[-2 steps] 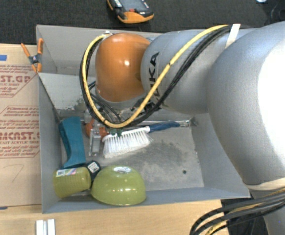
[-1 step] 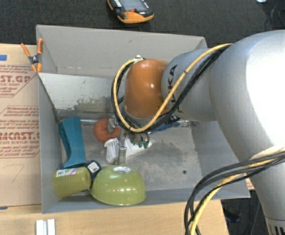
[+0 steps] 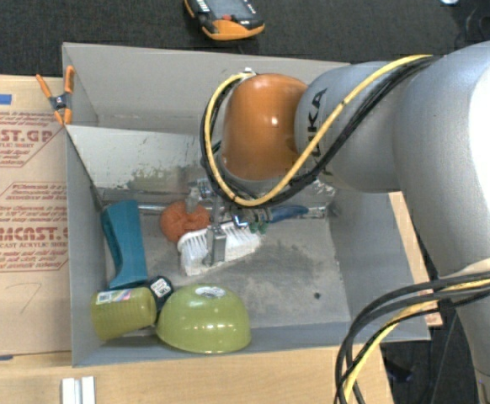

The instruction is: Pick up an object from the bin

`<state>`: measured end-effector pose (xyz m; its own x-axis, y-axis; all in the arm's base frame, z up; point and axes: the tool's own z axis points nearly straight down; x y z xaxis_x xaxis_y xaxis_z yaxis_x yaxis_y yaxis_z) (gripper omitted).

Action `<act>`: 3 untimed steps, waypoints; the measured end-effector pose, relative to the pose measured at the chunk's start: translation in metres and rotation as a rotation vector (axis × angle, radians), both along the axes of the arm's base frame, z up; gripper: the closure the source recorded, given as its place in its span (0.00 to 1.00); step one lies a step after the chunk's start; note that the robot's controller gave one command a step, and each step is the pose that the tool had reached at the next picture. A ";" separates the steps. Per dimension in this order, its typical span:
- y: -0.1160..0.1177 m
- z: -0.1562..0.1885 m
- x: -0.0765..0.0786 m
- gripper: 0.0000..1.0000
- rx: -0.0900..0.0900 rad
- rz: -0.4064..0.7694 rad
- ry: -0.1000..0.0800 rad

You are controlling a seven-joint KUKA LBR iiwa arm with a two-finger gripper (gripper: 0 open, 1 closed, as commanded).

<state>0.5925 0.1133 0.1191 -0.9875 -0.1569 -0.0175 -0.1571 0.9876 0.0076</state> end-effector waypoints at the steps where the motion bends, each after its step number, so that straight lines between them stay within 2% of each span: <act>1: -0.023 -0.019 -0.026 0.00 -0.006 -0.200 0.019; 2: -0.040 -0.048 -0.008 0.00 0.002 -0.030 -0.003; 3: -0.036 -0.044 -0.024 1.00 0.000 -0.159 0.003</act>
Offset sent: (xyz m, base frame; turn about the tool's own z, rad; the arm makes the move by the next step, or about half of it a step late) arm -0.0091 -0.0405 -0.0491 0.0305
